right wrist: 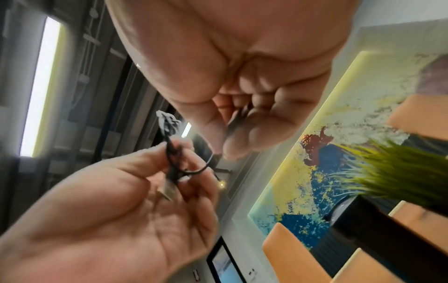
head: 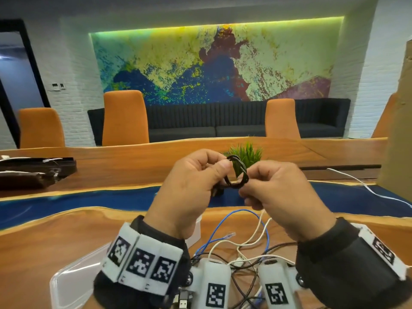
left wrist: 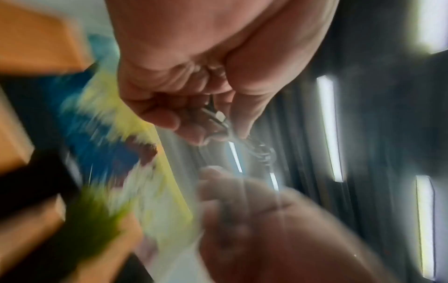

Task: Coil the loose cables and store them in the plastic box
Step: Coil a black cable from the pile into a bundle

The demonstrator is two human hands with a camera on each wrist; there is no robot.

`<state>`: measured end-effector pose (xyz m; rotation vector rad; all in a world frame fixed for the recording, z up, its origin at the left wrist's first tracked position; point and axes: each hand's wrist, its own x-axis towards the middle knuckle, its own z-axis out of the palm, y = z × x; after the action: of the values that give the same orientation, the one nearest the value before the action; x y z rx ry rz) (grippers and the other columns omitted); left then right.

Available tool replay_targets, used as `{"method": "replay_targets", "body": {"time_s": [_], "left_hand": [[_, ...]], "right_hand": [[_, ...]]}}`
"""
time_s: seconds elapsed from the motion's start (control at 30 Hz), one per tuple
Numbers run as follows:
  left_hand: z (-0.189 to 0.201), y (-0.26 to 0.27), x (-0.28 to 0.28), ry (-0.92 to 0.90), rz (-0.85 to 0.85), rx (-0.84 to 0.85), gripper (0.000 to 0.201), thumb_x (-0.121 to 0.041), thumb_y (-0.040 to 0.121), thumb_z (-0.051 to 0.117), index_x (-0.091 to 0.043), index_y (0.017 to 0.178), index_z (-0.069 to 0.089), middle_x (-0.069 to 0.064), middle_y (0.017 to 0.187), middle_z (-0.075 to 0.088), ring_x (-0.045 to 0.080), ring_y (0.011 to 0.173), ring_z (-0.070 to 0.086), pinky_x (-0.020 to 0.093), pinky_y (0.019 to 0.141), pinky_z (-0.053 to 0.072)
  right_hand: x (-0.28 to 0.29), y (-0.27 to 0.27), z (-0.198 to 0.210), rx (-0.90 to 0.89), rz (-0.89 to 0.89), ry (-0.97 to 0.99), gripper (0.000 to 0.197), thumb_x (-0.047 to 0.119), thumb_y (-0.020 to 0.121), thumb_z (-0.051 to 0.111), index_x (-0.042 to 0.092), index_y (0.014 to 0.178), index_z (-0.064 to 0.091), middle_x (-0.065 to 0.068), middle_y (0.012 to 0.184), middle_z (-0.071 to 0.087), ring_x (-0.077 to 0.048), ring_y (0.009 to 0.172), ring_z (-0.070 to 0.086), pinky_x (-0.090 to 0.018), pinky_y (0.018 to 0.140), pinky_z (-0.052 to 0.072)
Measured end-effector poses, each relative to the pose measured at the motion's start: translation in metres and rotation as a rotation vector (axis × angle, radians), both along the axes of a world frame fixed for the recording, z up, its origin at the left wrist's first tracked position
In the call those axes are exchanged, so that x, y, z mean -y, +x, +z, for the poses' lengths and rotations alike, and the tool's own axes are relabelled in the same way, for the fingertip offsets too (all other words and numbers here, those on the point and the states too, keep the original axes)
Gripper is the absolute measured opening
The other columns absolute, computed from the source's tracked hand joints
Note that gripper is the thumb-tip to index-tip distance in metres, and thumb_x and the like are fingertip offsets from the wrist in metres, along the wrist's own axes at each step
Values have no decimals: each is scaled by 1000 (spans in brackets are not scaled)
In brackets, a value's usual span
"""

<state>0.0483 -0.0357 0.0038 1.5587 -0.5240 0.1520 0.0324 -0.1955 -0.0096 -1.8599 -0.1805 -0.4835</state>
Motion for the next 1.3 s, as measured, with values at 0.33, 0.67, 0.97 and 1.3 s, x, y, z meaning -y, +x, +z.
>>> {"method": "replay_targets", "body": {"time_s": [0.33,0.67,0.97,1.3], "left_hand": [[-5,2,3,-23,220,192,10,-9,93,63,-15,89,70,2,77,74,10,75,70,16,64,52],[-1,-6,7,-141,-7,65,40,-4,90,63,-22,125,57,8,75,66,5,70,64,12,63,49],[-1,-2,-1,292,98,389,11,-9,85,72,-17,92,76,-5,87,75,11,85,69,28,78,57],[0,1,-6,117,-44,133,9,-8,91,63,-14,90,70,3,77,73,10,75,65,20,71,52]], "right_hand": [[6,-12,14,90,18,9,9,12,86,68,17,85,74,-8,82,72,-25,80,66,-41,72,56],[0,-3,1,515,-197,-522,9,24,85,68,24,92,75,8,92,62,-12,90,58,-39,75,52],[20,-11,19,-303,545,742,14,22,78,63,9,74,65,-6,79,62,-23,79,62,-41,80,49],[18,-7,13,166,103,-66,16,10,91,63,22,88,74,3,77,72,-4,68,63,-19,60,52]]}}
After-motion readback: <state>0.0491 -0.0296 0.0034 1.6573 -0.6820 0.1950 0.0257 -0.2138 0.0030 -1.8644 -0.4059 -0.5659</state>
